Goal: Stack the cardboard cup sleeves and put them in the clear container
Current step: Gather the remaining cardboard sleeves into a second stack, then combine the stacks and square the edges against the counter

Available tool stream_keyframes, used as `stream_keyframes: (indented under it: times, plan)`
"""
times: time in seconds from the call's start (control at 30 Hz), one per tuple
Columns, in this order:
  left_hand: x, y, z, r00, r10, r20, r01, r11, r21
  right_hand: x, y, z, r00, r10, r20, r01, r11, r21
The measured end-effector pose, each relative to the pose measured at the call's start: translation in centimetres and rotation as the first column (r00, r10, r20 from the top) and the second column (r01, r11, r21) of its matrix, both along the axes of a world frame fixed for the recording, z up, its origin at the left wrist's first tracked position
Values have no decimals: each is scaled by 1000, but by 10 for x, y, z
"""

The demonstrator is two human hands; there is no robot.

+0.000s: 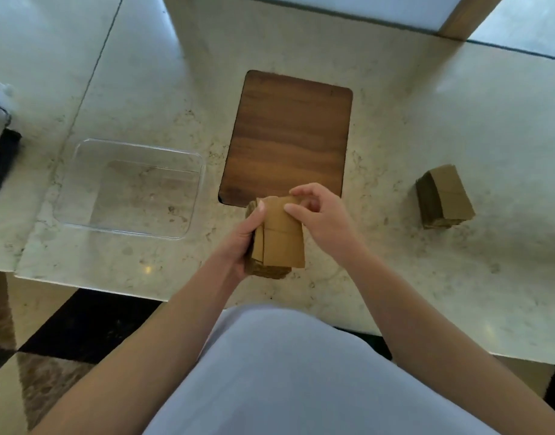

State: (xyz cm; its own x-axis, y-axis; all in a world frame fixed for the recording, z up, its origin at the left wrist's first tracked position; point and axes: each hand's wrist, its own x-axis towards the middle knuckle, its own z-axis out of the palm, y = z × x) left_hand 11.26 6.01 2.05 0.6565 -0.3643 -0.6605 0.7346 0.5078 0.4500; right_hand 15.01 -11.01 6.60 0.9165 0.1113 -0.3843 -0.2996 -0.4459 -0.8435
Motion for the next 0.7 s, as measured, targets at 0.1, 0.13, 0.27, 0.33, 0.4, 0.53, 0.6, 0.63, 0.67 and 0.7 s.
stream_keyframes:
  times: [0.1, 0.13, 0.27, 0.33, 0.4, 0.53, 0.6, 0.63, 0.67, 0.7]
  plan:
    - [4, -31, 17, 994, -104, 19, 104, 994, 21, -20, -8, 5, 988, -120, 98, 125, 991, -50]
    - [5, -39, 21, 995, -100, 27, 100, 995, 7, -24, -7, 4, 979, -154, 135, 164, 984, -67]
    - [7, -71, 36, 998, -60, -18, 60, 998, -22, -38, -9, 7, 903, -392, 177, 401, 916, -17]
    - [9, -81, 41, 998, -68, 5, 68, 998, 13, -42, -12, 8, 868, -453, 202, 460, 888, 14]
    - [10, -88, 43, 996, -71, 58, 70, 997, 13, -43, -17, 10, 844, -524, 116, 513, 851, 110]
    - [16, -99, 45, 995, -12, 101, 14, 1000, -15, -40, -43, 18, 743, -502, -443, 638, 732, 240]
    - [25, -107, 47, 994, 11, 104, -13, 1000, 21, -46, -65, 22, 741, -329, -586, 571, 767, 291]
    - [31, -112, 48, 992, 12, 123, -18, 999, 47, -50, -75, 23, 748, -253, -613, 541, 768, 343]
    - [37, -118, 49, 989, 6, 145, -16, 998, 68, -53, -83, 26, 760, -215, -613, 530, 751, 394]
    - [44, -133, 52, 987, -13, 159, 2, 998, 65, -57, -98, 29, 768, -229, -598, 547, 721, 426]
